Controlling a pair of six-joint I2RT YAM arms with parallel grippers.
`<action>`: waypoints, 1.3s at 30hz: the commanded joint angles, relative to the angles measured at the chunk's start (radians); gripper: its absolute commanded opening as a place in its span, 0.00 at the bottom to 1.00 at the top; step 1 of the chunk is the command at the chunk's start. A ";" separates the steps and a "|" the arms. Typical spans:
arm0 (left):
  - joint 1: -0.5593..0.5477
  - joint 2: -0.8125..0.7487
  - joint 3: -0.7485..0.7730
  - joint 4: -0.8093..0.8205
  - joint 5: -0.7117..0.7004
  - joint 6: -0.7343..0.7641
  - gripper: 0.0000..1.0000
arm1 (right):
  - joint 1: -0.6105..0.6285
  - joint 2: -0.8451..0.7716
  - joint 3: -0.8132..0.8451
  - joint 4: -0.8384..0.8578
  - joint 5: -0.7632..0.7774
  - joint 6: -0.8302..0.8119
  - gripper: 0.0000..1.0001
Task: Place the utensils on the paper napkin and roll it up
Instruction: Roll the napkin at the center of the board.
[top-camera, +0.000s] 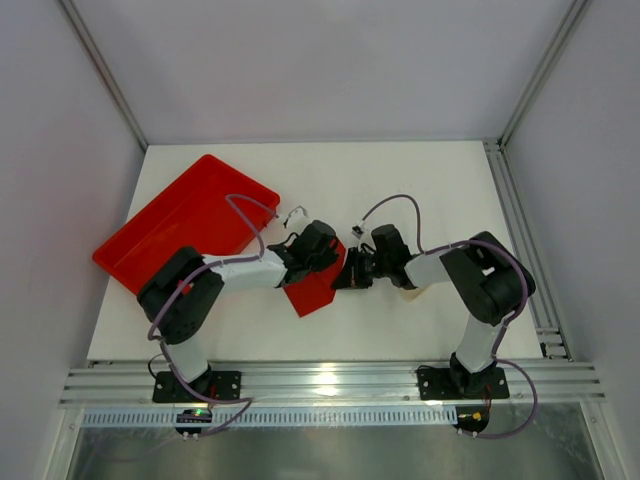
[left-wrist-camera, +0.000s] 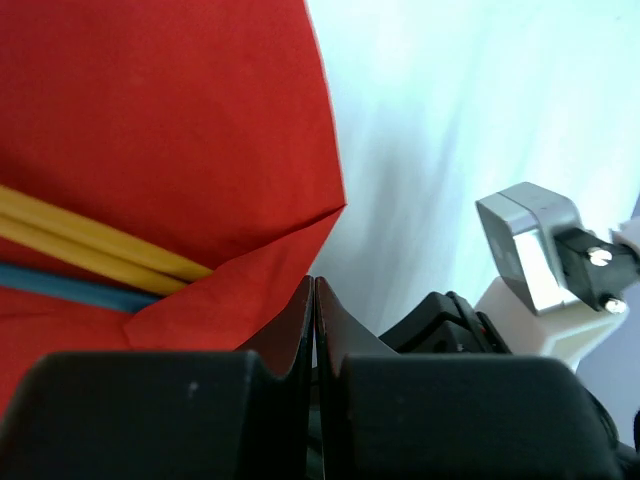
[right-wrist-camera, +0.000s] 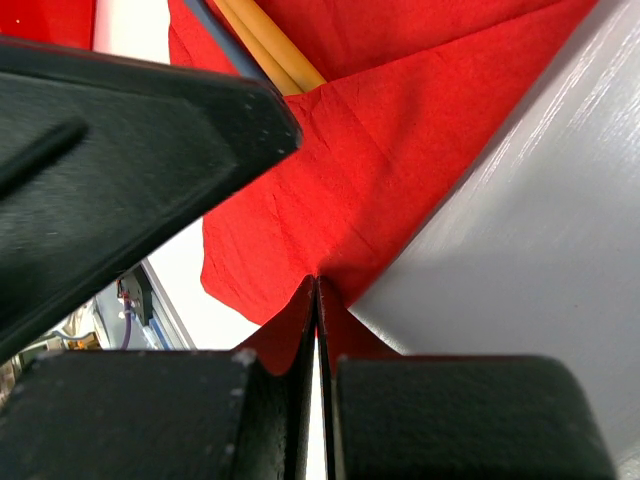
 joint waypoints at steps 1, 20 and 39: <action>-0.002 0.003 0.003 -0.060 -0.034 -0.071 0.00 | 0.010 -0.004 -0.004 -0.045 0.071 -0.034 0.04; -0.003 0.062 -0.008 -0.071 0.000 -0.186 0.00 | 0.010 0.002 -0.016 -0.028 0.066 -0.033 0.04; 0.004 0.042 -0.022 -0.038 0.004 -0.164 0.00 | 0.010 -0.004 -0.020 -0.028 0.066 -0.034 0.04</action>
